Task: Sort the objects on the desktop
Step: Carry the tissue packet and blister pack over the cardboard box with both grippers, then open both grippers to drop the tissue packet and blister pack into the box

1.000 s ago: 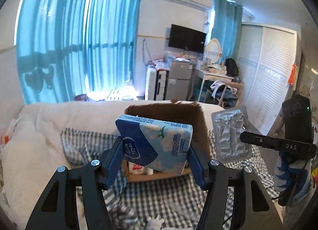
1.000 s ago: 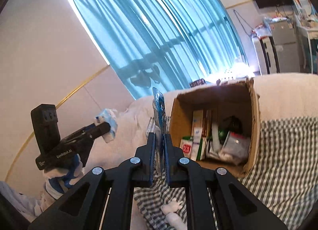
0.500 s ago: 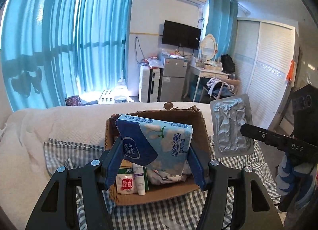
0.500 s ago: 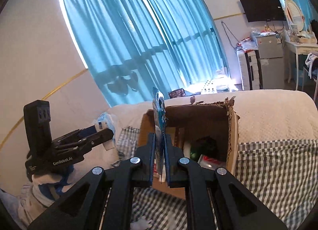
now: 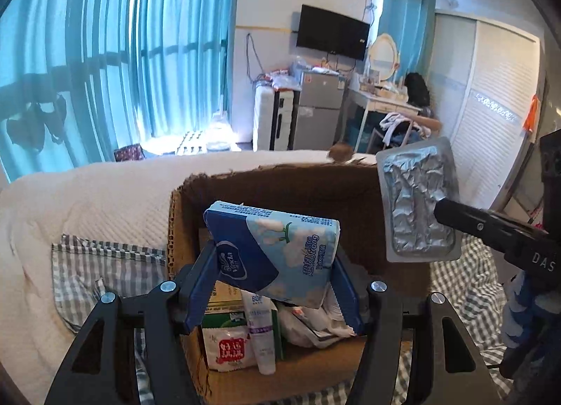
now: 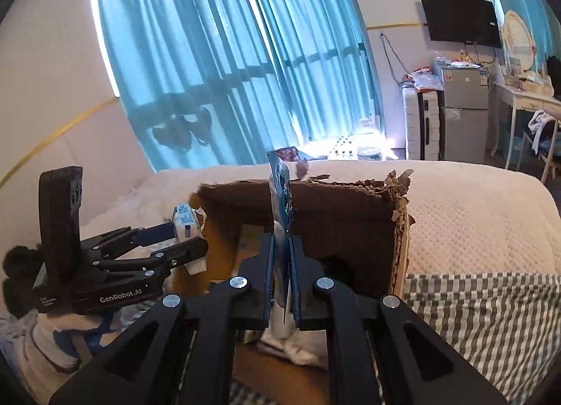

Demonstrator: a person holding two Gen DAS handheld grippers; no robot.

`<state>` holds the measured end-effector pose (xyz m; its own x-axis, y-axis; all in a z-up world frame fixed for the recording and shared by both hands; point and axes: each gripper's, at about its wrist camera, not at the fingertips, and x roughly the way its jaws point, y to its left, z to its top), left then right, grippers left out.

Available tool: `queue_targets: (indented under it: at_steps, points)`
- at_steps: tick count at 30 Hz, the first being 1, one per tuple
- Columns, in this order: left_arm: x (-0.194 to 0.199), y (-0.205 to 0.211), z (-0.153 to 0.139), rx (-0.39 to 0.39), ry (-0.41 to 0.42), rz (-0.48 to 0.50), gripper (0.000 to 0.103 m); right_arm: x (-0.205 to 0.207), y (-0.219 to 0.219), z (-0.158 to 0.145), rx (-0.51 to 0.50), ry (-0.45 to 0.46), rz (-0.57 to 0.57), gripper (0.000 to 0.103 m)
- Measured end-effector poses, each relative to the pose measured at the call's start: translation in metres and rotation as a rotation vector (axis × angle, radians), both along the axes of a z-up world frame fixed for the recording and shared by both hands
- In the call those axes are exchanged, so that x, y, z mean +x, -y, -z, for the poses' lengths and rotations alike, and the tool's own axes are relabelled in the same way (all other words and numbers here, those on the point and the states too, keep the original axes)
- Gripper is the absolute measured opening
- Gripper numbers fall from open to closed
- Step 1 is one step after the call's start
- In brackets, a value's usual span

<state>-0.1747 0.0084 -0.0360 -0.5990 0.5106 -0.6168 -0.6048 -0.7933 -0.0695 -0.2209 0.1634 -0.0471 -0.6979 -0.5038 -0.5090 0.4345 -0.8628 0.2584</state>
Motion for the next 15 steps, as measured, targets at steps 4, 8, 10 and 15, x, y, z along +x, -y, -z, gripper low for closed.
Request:
queue_targets:
  at_steps: [4, 8, 10, 15]
  points:
    - [-0.014, -0.011, 0.017, -0.040, -0.002, -0.016, 0.062, -0.015, 0.008, 0.015, 0.061, -0.008, 0.033, 0.009]
    - [-0.026, -0.024, 0.034, -0.092, 0.004, -0.022, 0.069, -0.023, 0.012, 0.026, 0.081, 0.002, 0.044, 0.010]
    - [-0.028, -0.026, 0.038, -0.102, 0.008, -0.029, 0.075, -0.023, 0.010, 0.027, 0.093, 0.000, 0.062, 0.014]
    - [-0.026, -0.023, 0.033, -0.099, -0.001, -0.050, 0.084, -0.014, 0.004, 0.015, 0.071, -0.011, 0.083, 0.035]
